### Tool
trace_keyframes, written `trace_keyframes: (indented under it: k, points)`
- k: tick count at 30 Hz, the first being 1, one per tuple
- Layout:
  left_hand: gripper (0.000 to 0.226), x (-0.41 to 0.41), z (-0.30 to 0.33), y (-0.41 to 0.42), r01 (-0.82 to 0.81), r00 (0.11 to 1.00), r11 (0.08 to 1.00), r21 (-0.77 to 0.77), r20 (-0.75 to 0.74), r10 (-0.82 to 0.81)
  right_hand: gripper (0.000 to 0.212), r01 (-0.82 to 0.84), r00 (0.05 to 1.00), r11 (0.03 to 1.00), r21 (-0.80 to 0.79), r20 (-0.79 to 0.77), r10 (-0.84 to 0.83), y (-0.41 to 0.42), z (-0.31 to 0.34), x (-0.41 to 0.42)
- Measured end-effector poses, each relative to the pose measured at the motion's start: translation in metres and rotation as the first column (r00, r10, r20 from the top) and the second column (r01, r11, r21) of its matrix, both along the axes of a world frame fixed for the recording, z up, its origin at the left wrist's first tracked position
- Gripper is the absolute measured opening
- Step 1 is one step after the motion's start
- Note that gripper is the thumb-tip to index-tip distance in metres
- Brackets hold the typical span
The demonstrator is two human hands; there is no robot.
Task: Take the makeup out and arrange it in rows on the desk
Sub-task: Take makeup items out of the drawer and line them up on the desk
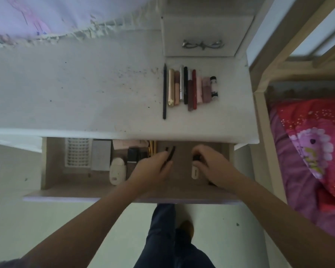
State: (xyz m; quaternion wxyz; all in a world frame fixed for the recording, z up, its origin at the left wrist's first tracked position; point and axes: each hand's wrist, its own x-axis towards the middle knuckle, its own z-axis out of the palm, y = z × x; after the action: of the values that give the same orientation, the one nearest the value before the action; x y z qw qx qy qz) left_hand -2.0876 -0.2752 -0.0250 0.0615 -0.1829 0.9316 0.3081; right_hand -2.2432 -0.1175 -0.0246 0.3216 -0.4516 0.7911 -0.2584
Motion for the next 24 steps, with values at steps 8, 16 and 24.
trace_keyframes:
  k: [8, 16, 24]
  points:
    - [0.032, -0.109, 0.064, -0.115, -0.451, 0.875, 0.893, -0.010, -0.204, 0.440, 0.011, 0.445, 0.879, 0.870, -0.214, -0.078, -0.470, -0.063, 0.084, -0.145]
    - [0.036, -0.166, 0.028, -0.146, -0.351, 0.917, 0.900, -0.259, 0.097, 0.386, 0.020, 0.489, 0.856, 0.872, -0.031, -0.174, -0.487, -0.100, 0.041, -0.185]
    - [0.021, -0.094, 0.038, -0.104, -0.398, 0.905, 0.917, -0.025, -0.178, 0.387, 0.017, 0.391, 0.866, 0.895, -0.214, -0.242, -0.437, -0.049, 0.062, -0.124]
